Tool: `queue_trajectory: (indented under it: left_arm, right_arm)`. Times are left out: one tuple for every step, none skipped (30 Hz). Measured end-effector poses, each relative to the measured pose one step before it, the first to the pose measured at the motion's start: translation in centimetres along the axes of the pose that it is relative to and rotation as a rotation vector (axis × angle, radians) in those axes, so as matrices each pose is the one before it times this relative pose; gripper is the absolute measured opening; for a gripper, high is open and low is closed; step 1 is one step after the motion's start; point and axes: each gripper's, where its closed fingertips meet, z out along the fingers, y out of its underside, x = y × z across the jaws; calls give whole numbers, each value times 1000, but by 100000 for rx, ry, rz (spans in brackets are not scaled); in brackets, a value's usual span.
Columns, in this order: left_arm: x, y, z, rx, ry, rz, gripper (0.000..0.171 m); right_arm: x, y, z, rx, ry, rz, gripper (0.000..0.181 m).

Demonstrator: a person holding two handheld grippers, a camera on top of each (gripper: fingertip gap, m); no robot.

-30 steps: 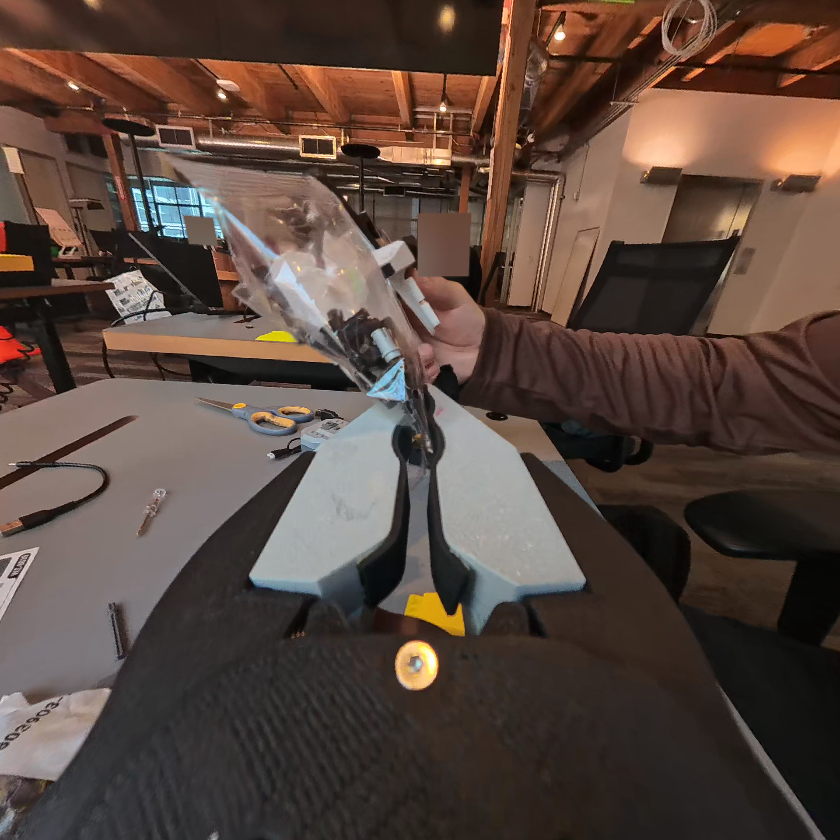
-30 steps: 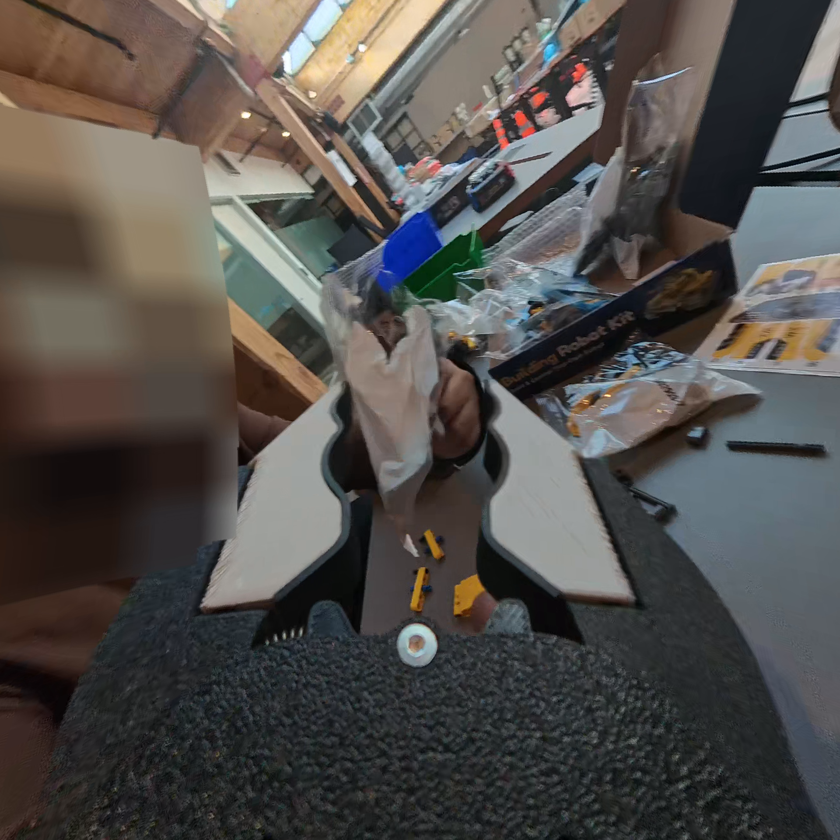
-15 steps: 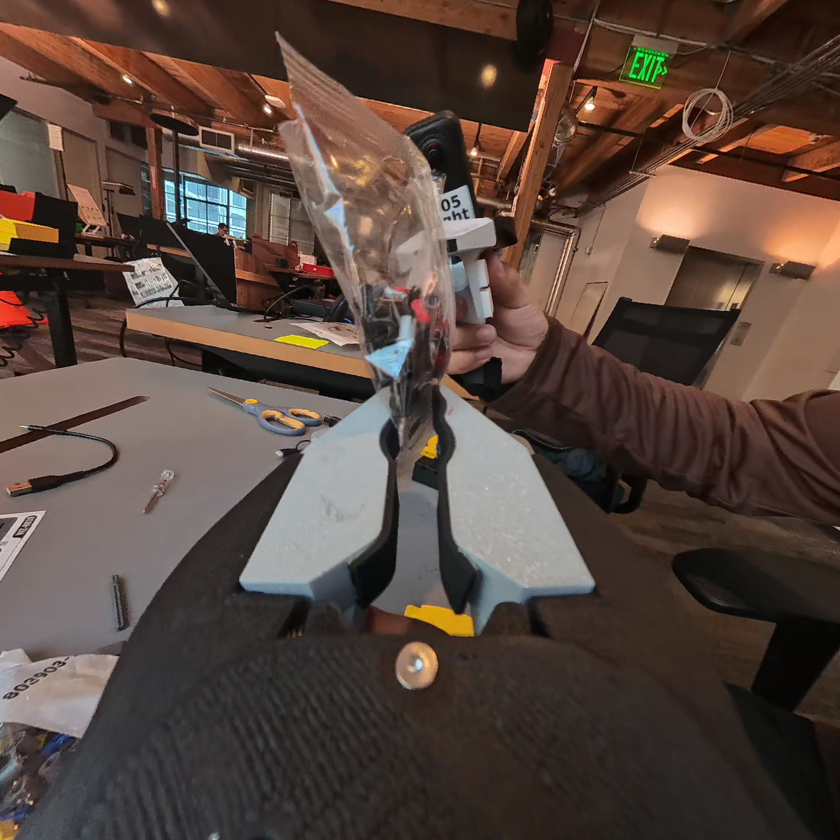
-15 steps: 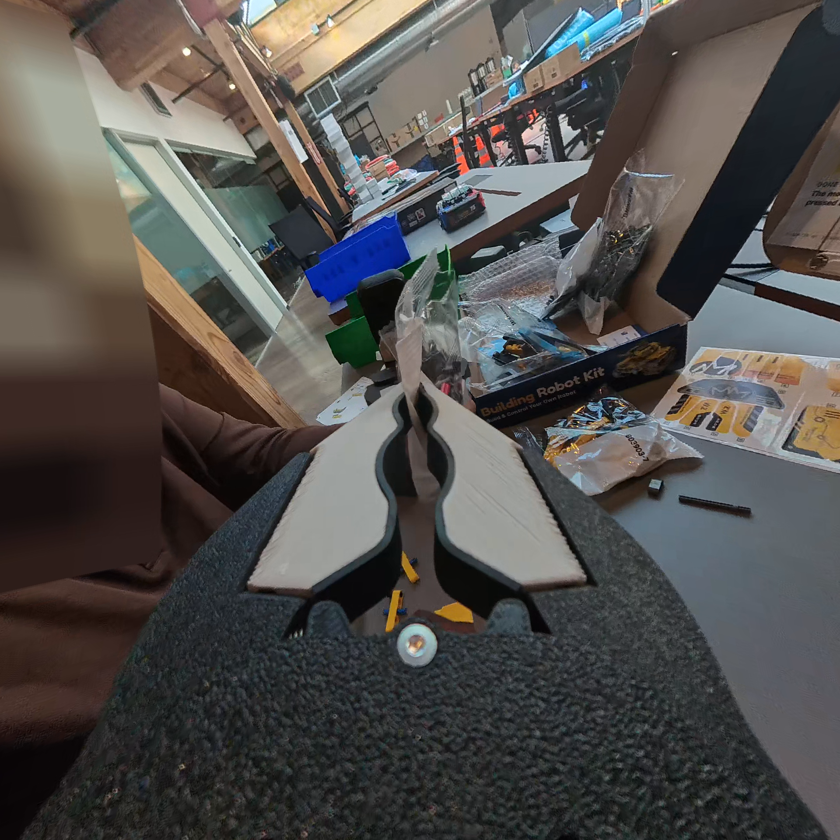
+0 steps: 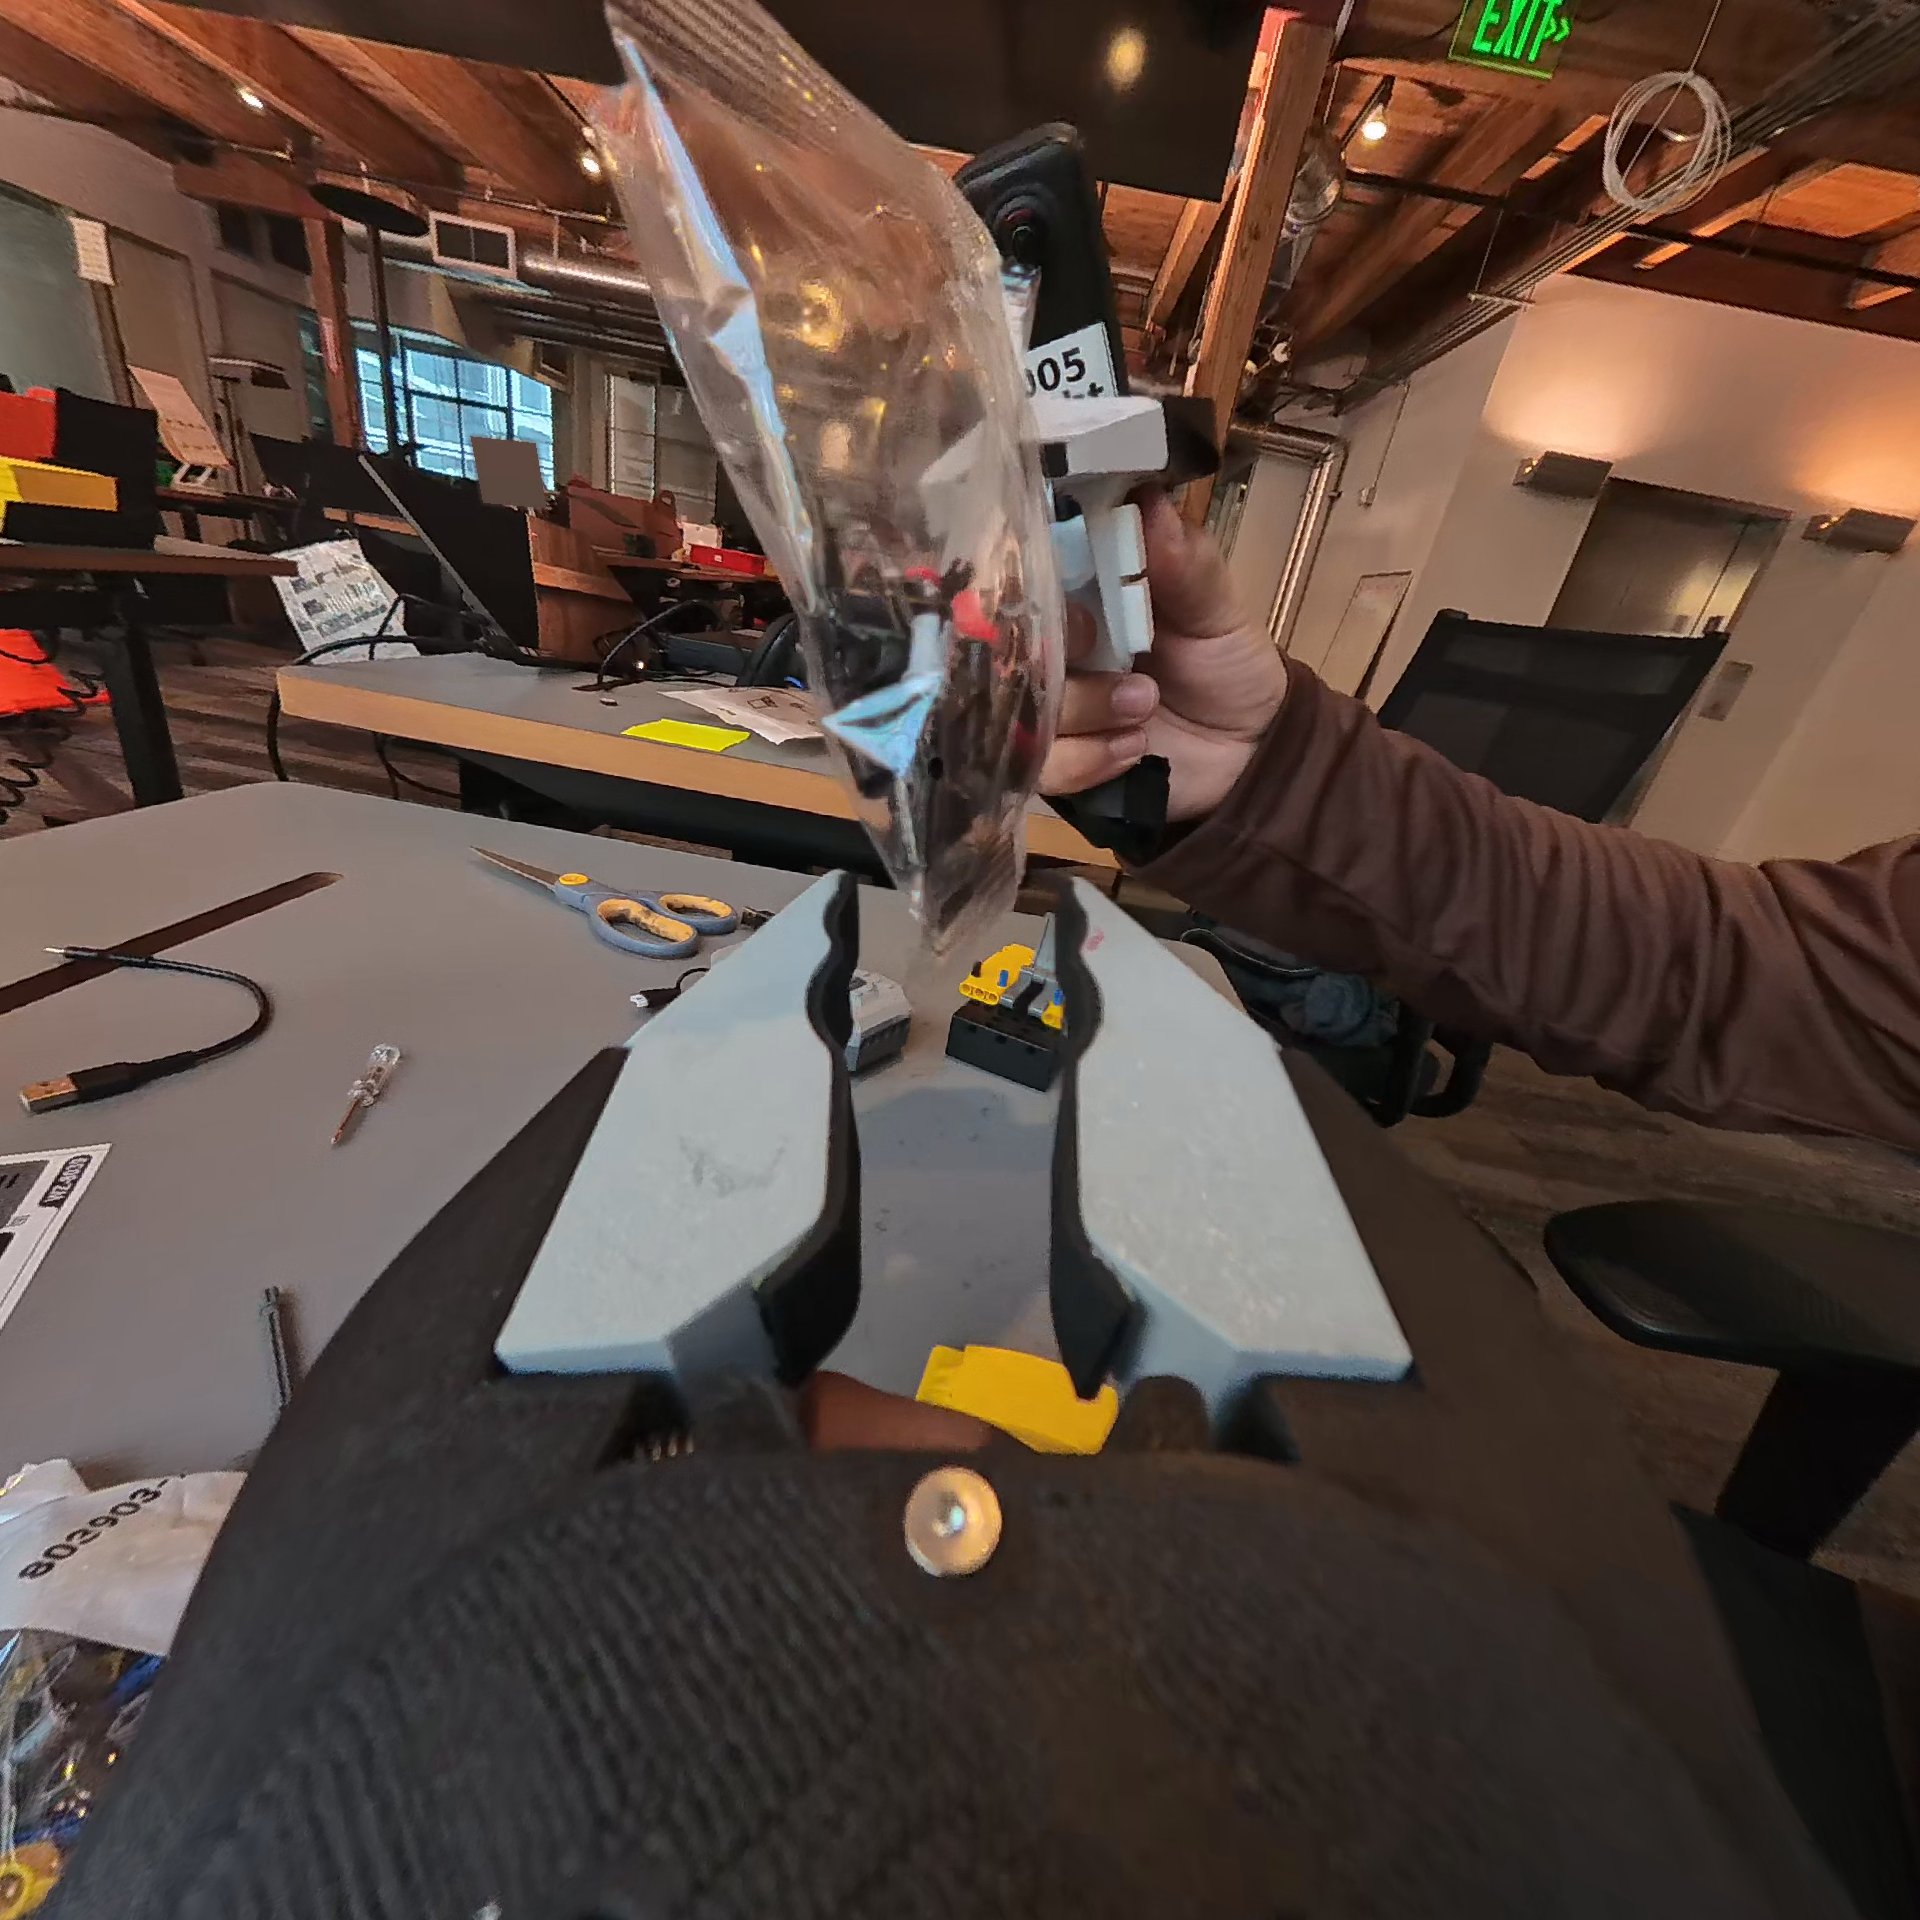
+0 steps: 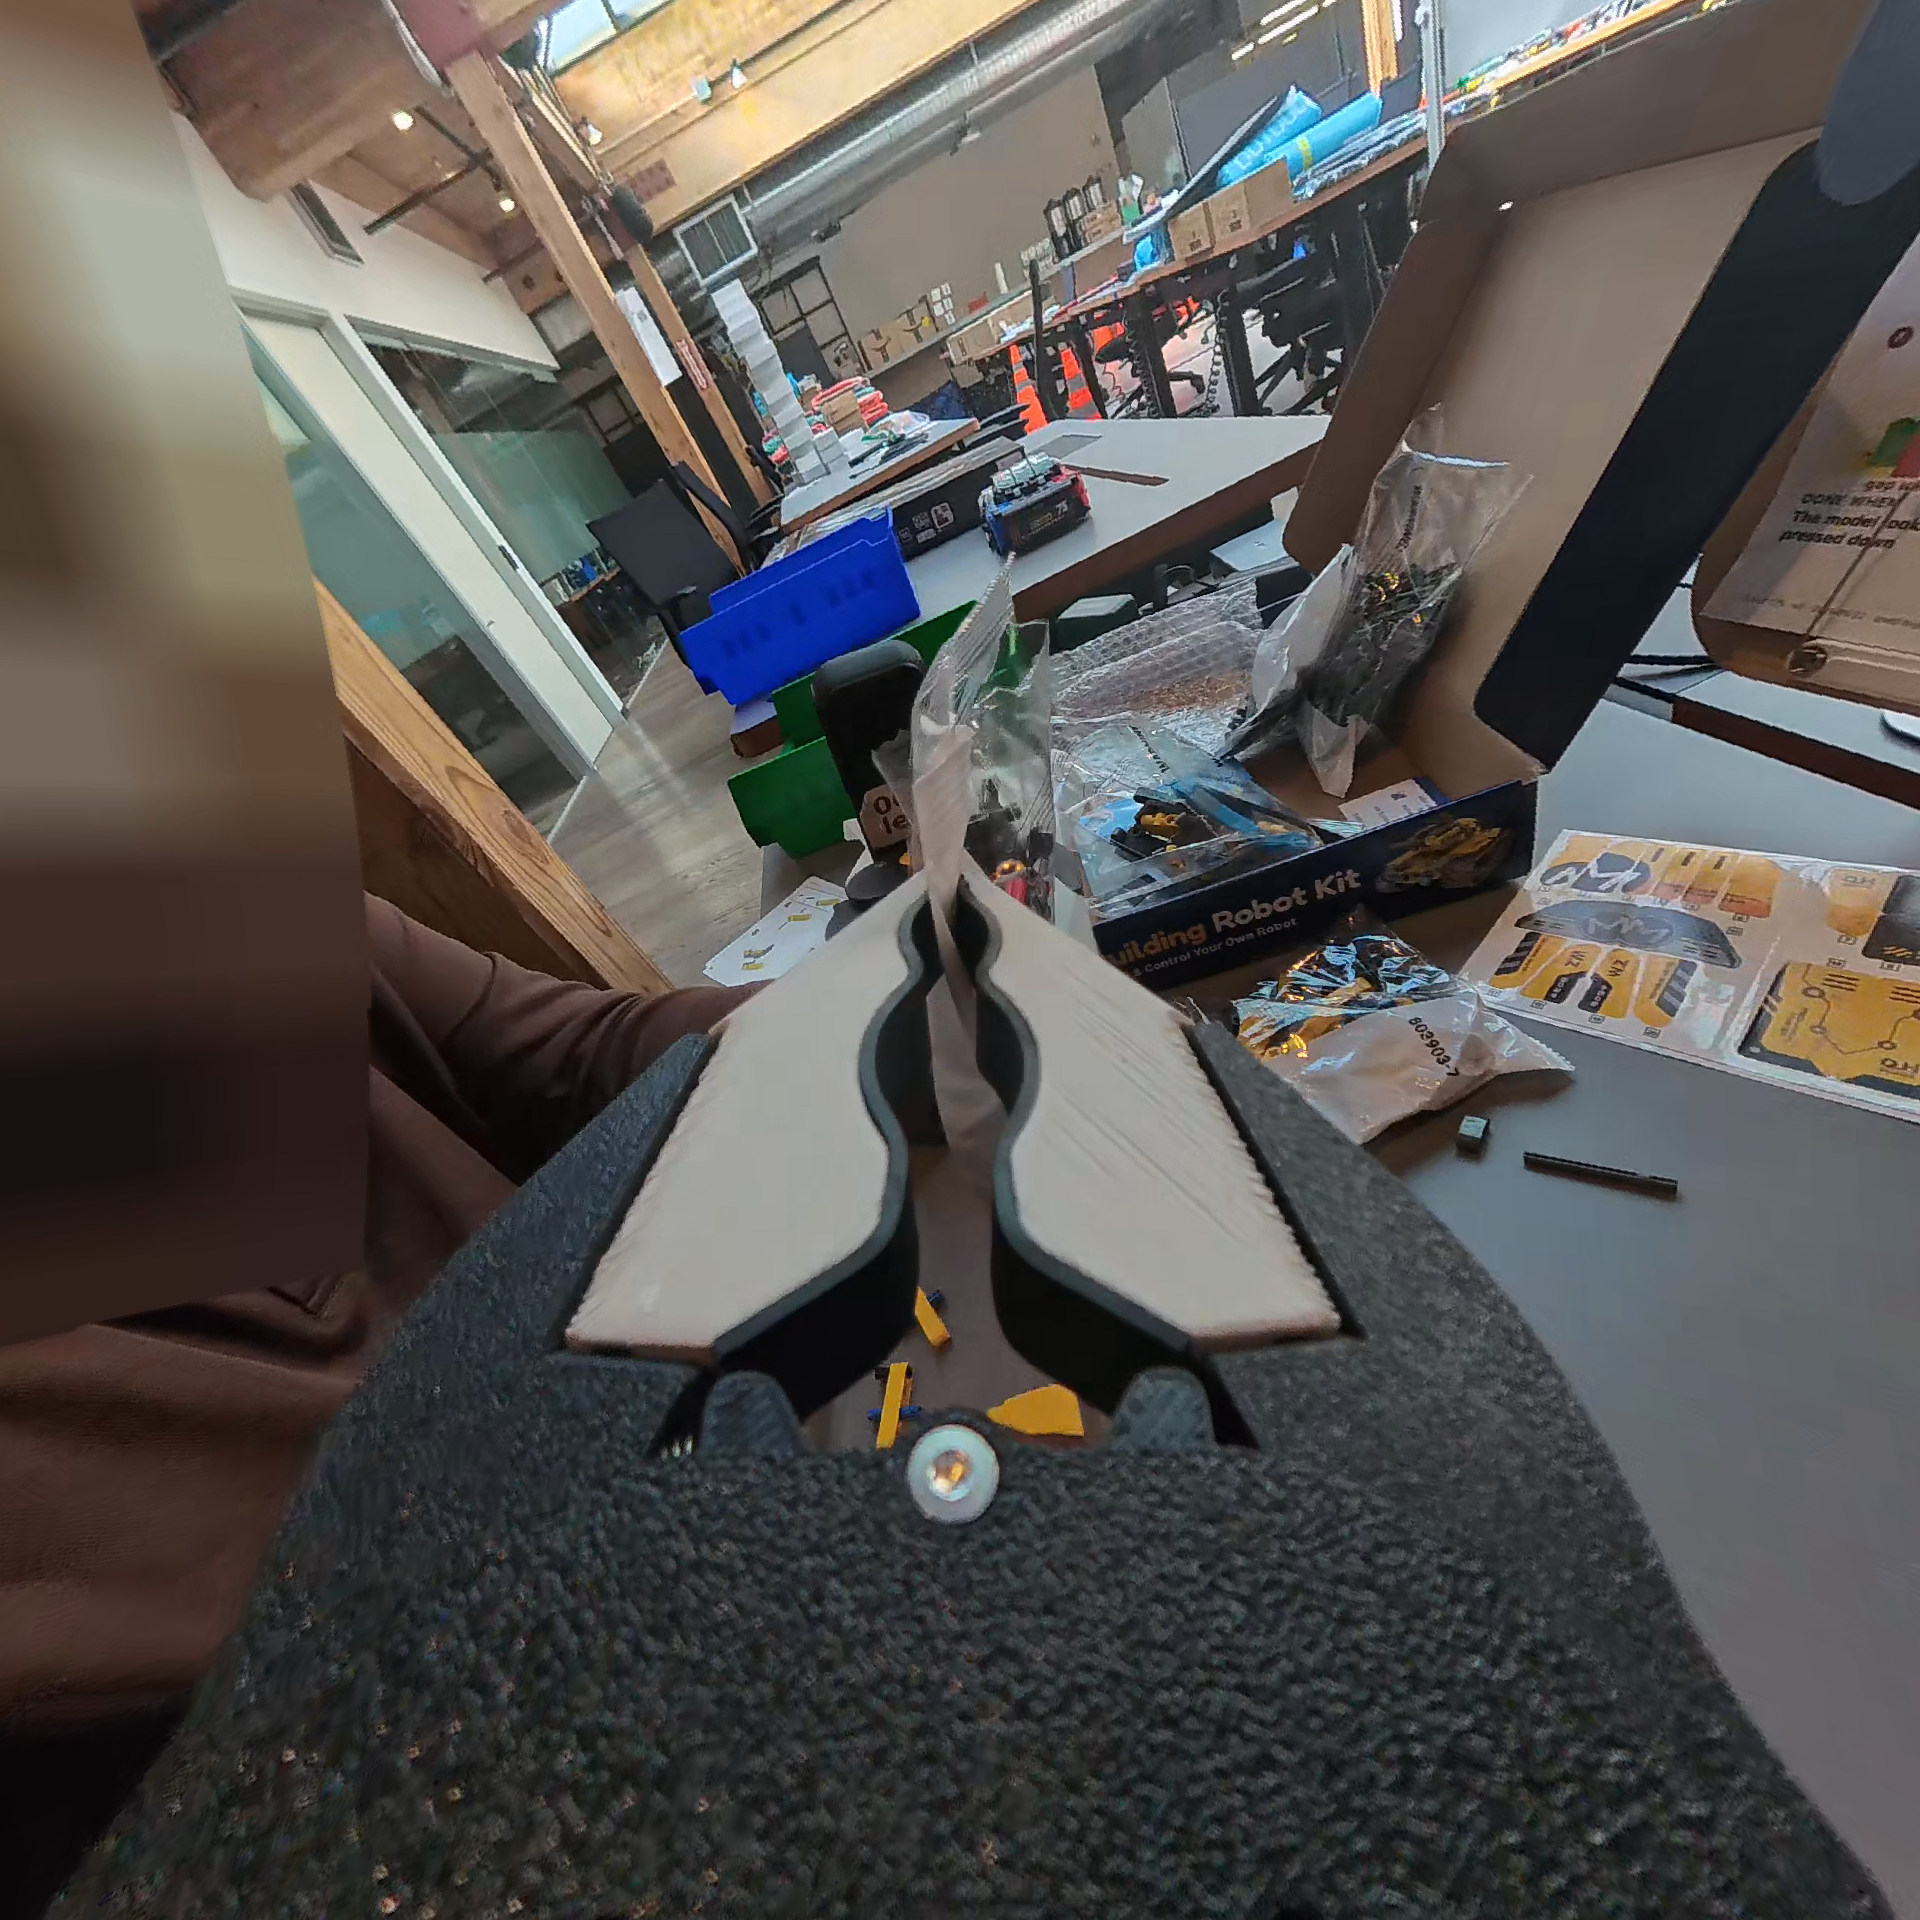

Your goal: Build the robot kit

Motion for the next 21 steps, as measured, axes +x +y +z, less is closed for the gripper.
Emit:
queue_trajectory:
  left_arm:
    - [46, 0, 12, -423, 8, -110, 38]
    - [140, -41, -7, -317, 570, 324, 44]
    - [210, -156, -40, 387, 869, 498, 50]
    - [67, -226, -78, 667, -164, 441, 52]
    - [-33, -231, -102, 444, -715, 575, 53]
    - [-31, -236, -129, 430, -564, 652, 53]
    - [-55, -245, -157, 490, -566, 566, 53]
    - [-130, -231, -157, 474, -916, 119, 53]
    - [-139, -156, -131, 144, -759, -435, 49]
    - [-106, 19, -74, -713, -389, -633, 42]
    - [-29, 161, -23, -1338, 31, -96, 36]
    - [86, 230, -5, -1316, 490, 820, 28]
    - [321, 278, 11, -1320, 1854, 1670, 20]
    - [471, 359, 52, -1862, 2541, 1872, 10]
    - [435, 415, 100, -2013, 1993, 2305, 2]
    - [148, 486, 149, -2037, 129, 2404, 0]
    - [115, 582, 191, -2397, 333, 1693, 0]
    - [140, 624, 233, -2511, 744, 617, 0]
    - [73, 657, 310, -2752, 286, 241, 1]
    - [163, 649, 348, -2697, 498, 725, 0]
    - [415, 484, 345, -1709, 1548, 2099, 0]
  right_arm:
    - [-57, 164, -9, -295, -182, -668, 0]
    - [-141, 228, -12, -450, -371, -1611, 0]
    - [-185, 279, -17, -495, -51, -2778, 0]
    - [29, 321, -49, -543, 1641, -3142, 0]
    - [123, 373, -41, -779, 2345, -2922, 0]
    - [-43, 407, -4, -968, 1409, -2605, 0]
    - [8, 468, 15, -1328, 1688, -2227, 0]
    - [114, 533, 17, -1698, 2439, -2338, 0]
    - [-26, 548, 23, -1601, 1633, -2552, 0]
    - [-185, 480, 0, -762, 1008, -2723, 0]
    - [-280, 417, -38, 34, 830, -3075, 0]
    - [-436, 377, -58, 622, 610, -3490, 0]
    - [-497, 375, -88, 727, 1162, -4050, 0]
    - [-455, 483, -119, -63, 2408, -4861, 0]
    - [-397, 601, -119, -921, 3956, -5903, 0]
    - [-236, 653, -173, -1514, 5946, -6461, 0]
    - [-157, 763, -222, -2467, 7171, -5828, 0]
    - [-362, 857, -199, -3561, 6114, -4627, 0]
    - [-455, 857, -166, -4185, 5827, -3320, 0]
    - [-641, 772, -125, -4185, 5048, -3027, 0]
    - [-934, 679, -69, -4324, 3538, -3576, 0]
